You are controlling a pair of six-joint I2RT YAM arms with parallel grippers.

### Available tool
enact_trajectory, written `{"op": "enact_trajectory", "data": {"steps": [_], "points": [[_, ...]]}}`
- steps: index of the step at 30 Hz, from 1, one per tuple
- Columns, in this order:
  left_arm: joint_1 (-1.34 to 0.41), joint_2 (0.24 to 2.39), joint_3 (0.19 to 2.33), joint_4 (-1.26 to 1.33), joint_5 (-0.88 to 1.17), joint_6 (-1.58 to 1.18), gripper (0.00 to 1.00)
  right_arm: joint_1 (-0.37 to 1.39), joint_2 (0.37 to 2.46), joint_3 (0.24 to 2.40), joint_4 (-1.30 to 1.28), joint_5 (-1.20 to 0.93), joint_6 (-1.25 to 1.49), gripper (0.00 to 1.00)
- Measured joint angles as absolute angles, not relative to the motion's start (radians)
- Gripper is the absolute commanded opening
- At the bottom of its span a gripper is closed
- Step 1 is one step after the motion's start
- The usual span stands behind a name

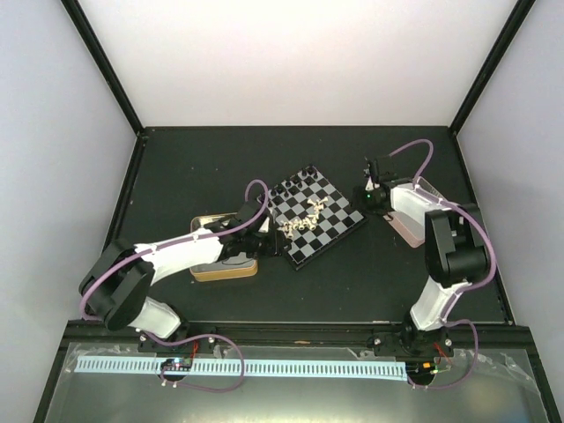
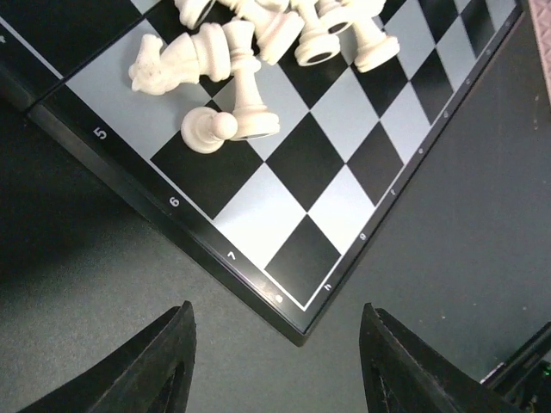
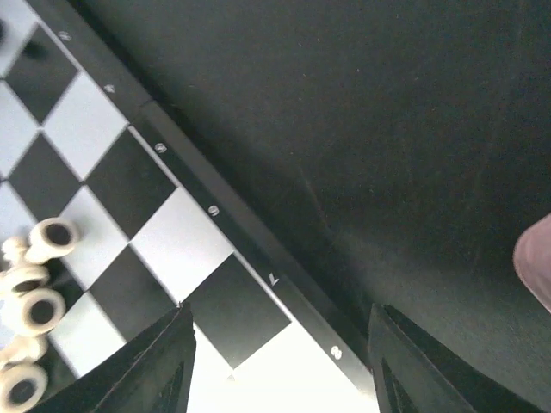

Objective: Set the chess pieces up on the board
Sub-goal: Adjust the chessboard at the center of the board.

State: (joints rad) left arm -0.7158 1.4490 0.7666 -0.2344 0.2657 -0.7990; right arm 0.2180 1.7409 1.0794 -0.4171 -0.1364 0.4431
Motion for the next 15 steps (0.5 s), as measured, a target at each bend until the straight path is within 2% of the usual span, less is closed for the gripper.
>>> {"op": "enact_trajectory", "data": {"steps": [5, 15], "points": [[-0.728, 1.502, 0.767, -0.227, 0.246, -0.827, 0.44, 0.218, 1.826, 1.108, -0.418, -0.134, 0.434, 0.56], [-0.729, 1.558, 0.767, -0.223, 0.213, -0.841, 0.40, 0.216, 1.851, 1.115, -0.417, -0.162, 0.402, 0.41]]}}
